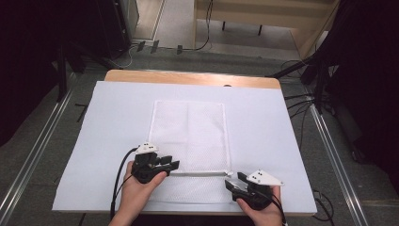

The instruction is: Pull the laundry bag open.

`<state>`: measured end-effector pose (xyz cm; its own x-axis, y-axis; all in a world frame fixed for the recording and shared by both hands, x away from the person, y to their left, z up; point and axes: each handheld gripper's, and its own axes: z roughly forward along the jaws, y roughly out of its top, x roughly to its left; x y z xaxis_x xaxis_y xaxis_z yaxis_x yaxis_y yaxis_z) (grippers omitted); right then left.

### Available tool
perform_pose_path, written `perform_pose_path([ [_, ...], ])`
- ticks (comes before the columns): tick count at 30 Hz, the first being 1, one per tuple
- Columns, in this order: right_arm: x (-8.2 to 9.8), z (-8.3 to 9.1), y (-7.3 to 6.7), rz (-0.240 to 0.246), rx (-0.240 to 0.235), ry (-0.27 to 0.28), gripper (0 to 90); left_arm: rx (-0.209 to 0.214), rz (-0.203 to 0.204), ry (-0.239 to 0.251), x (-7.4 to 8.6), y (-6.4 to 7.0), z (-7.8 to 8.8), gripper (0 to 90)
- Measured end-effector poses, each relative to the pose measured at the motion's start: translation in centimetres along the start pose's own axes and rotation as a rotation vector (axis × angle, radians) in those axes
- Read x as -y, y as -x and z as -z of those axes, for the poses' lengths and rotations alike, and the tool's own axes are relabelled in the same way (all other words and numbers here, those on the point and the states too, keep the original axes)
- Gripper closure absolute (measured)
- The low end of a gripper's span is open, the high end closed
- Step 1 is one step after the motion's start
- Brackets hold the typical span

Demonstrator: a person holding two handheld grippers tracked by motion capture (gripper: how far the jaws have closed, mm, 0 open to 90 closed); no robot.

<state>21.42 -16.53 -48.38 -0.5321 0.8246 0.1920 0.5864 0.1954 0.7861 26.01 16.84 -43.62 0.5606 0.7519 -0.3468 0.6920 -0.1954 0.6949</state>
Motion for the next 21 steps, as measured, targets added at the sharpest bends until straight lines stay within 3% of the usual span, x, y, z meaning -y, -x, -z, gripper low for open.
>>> perform_pose_path([
  [4, -0.2, -0.7, 0.0, 0.016, -0.004, 0.023, 43.9, 0.040, -0.030, -0.023, 0.1, 1.3, -1.2, 64.5],
  [10, 0.0, -1.5, -0.5, 0.040, -0.019, -0.006, 46.8, 0.072, -0.046, -0.038, 0.1, 2.5, -2.2, 64.6],
  [13, 0.3, -1.6, -1.4, 0.075, 0.031, -0.001, 48.3, 0.087, -0.060, -0.048, -0.1, 3.1, -2.8, 65.0],
  [15, 0.4, -1.7, -1.8, 0.106, 0.073, -0.001, 54.5, 0.096, -0.062, -0.046, -0.3, 3.6, -3.1, 64.8],
  [16, 0.4, -1.7, -2.0, 0.101, 0.081, 0.003, 62.4, 0.096, -0.063, -0.045, -0.4, 3.8, -3.2, 64.5],
  [18, 0.4, -1.7, -2.1, 0.090, 0.094, 0.004, 68.5, 0.112, -0.064, -0.045, -0.8, 4.2, -3.6, 64.0],
  [21, 0.4, -1.6, -2.2, 0.089, 0.068, 0.003, 78.8, 0.132, -0.062, -0.048, -1.2, 4.9, -4.3, 63.4],
])
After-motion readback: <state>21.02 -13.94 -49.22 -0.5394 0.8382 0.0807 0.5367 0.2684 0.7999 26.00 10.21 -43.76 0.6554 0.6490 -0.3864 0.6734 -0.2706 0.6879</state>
